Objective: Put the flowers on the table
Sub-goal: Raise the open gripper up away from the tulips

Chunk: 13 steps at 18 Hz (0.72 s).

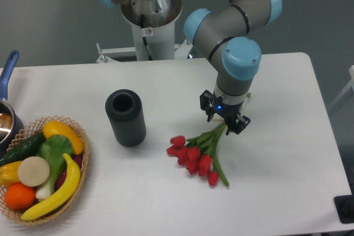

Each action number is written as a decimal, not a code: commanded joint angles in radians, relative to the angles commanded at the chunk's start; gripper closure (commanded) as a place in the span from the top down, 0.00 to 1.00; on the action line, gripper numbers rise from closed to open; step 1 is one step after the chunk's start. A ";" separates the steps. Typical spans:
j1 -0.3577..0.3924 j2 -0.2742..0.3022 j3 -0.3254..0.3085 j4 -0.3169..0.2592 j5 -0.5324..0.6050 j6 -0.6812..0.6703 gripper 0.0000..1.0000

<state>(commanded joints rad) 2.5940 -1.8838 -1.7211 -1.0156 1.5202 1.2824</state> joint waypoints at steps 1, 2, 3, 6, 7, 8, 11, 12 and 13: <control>0.002 0.008 0.002 0.003 0.000 0.002 1.00; 0.005 0.015 0.008 0.003 0.000 0.000 1.00; 0.009 0.021 0.017 0.000 0.002 0.000 1.00; 0.032 0.031 0.035 -0.011 0.002 0.012 1.00; 0.032 0.032 0.040 -0.011 0.003 0.014 1.00; 0.031 0.037 0.041 -0.009 0.002 0.014 1.00; 0.035 0.045 0.075 -0.037 0.003 0.015 1.00; 0.038 0.043 0.101 -0.072 0.003 0.015 1.00; 0.040 0.043 0.138 -0.122 0.003 0.015 1.00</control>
<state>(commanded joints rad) 2.6338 -1.8408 -1.5834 -1.1377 1.5232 1.2977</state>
